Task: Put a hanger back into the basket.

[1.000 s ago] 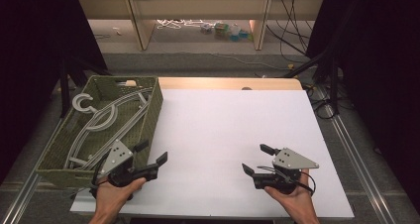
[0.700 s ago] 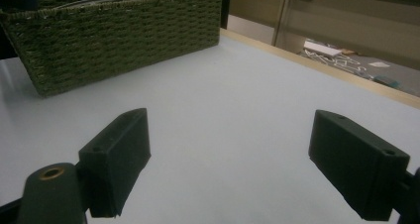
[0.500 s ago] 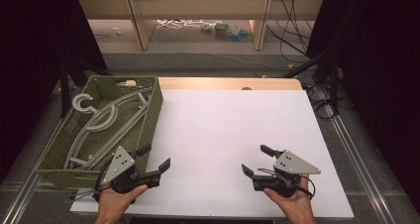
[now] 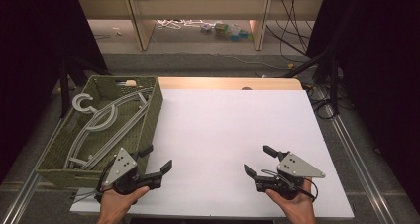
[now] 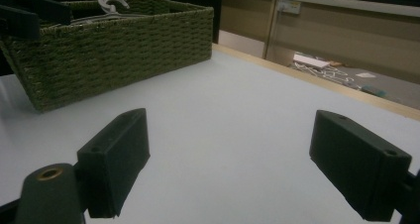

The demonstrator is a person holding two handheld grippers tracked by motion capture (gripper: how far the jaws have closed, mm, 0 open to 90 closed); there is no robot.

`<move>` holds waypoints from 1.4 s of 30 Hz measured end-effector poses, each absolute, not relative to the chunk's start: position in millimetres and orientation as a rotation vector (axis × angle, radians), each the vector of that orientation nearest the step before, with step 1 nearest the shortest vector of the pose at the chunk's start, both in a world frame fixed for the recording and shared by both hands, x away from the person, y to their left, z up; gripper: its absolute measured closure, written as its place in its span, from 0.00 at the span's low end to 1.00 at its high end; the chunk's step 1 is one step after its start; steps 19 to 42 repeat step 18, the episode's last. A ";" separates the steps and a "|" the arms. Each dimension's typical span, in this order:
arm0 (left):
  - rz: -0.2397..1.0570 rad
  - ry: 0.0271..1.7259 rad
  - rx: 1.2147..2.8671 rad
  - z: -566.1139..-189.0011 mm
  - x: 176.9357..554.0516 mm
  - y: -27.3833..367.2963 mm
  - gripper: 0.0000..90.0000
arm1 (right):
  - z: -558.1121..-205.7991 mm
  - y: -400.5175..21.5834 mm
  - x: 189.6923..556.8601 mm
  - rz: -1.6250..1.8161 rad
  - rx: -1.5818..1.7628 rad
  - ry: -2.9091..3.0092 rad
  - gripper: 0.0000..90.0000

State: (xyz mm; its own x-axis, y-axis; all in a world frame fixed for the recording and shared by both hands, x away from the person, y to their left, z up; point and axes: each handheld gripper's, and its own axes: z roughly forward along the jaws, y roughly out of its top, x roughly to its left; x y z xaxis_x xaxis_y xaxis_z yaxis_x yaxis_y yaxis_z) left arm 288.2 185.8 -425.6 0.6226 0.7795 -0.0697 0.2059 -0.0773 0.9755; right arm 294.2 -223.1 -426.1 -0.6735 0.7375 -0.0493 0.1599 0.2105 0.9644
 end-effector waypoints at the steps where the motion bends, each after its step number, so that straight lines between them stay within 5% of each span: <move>1: 0.581 0.834 1.615 -425.5 288.2 186.0 0.20 | -426.0 -223.2 294.4 1.488 0.830 1.978 0.18; 42: 0.580 0.834 1.612 -426.4 288.4 185.7 0.20 | -427.4 -222.6 296.7 1.510 0.828 1.963 0.18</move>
